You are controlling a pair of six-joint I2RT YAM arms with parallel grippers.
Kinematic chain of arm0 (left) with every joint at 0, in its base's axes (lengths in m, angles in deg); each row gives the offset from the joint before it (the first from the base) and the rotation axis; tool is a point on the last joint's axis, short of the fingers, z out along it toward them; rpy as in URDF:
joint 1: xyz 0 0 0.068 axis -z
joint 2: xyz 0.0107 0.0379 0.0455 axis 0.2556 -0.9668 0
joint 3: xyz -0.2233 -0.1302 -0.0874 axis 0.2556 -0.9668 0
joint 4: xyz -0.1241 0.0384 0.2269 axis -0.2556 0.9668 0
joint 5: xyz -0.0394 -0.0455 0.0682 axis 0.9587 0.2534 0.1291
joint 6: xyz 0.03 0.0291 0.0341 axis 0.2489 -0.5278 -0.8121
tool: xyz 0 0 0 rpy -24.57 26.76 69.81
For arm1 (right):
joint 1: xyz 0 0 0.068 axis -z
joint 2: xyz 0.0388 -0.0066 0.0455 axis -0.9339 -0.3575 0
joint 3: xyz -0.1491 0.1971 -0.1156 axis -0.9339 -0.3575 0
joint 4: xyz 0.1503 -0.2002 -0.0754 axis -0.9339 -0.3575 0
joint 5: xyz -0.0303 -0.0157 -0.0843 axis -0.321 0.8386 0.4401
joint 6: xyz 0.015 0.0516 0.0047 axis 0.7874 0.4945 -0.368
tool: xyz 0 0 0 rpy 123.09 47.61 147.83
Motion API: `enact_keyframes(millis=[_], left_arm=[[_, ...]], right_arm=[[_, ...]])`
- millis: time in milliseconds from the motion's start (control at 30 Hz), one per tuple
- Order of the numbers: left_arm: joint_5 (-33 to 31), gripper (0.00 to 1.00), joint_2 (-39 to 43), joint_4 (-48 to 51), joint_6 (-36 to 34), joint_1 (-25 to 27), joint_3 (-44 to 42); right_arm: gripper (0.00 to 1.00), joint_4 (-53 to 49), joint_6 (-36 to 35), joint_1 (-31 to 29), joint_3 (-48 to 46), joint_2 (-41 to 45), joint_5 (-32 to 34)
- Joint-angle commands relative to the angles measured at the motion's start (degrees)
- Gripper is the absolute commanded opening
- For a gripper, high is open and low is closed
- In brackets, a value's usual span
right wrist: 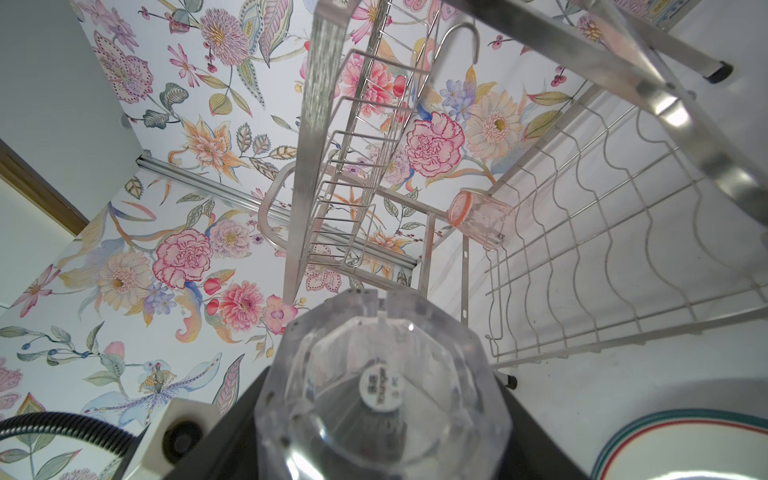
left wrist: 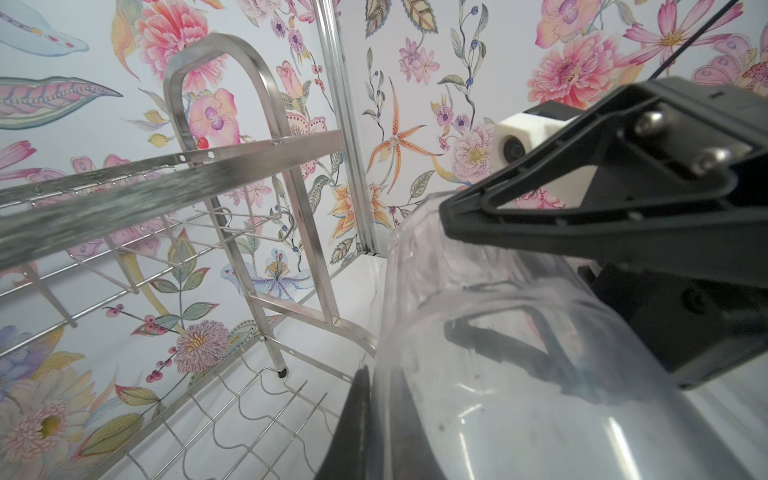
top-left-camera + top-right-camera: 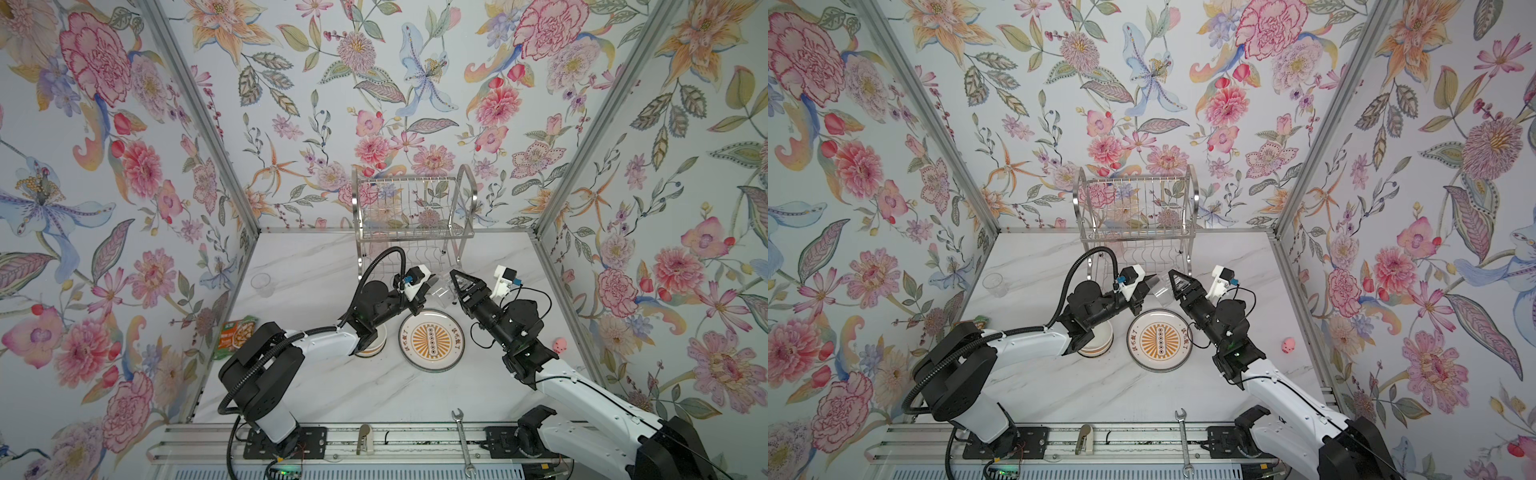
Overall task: Unload the mixed dishes from the dish rack
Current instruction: 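Close the left gripper on the glass while the right gripper releases it, then carry the glass beside the first clear glass while the right gripper withdraws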
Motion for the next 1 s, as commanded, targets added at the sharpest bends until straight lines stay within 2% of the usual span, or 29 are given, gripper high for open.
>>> enact_keyframes(millis=[0, 33, 167, 267, 567, 667, 833, 967], left_arm=[[-0.2, 0.00, 0.9, -0.5, 0.0, 1.6, 1.7], [-0.8, 0.00, 1.3, -0.6, 0.1, 1.7, 1.6], [-3.7, 0.00, 4.2, 1.5, -0.7, 1.7, 1.6], [-6.1, 0.00, 8.0, 3.1, -2.2, 1.7, 0.9], [-14.5, 0.00, 21.0, 13.0, -5.5, 1.7, -2.3], [-22.3, 0.00, 26.4, 18.2, -6.2, 1.7, -3.1], [-35.1, 0.00, 35.8, 26.5, -8.2, 1.7, -3.8], [-43.9, 0.00, 40.0, 35.4, -9.5, 1.1, -1.3]], right_arm=[[0.26, 2.7, -2.6, 0.1, -1.1, -0.3, -0.8], [0.41, 3.0, -3.2, 0.1, -1.2, -0.2, -0.8], [0.78, 2.1, -7.2, 0.1, -0.4, 1.0, -0.4], [0.98, -1.0, -11.1, 0.3, 0.6, 2.9, 0.2], [0.99, -14.0, -27.8, 0.5, 4.0, 9.4, -1.0], [0.99, -15.5, -39.1, -1.7, 5.1, 11.3, -3.7], [0.99, -22.4, -58.2, -8.9, 8.2, 12.3, -0.4], [0.99, -23.0, -64.5, -11.5, 8.4, 11.3, 1.0]])
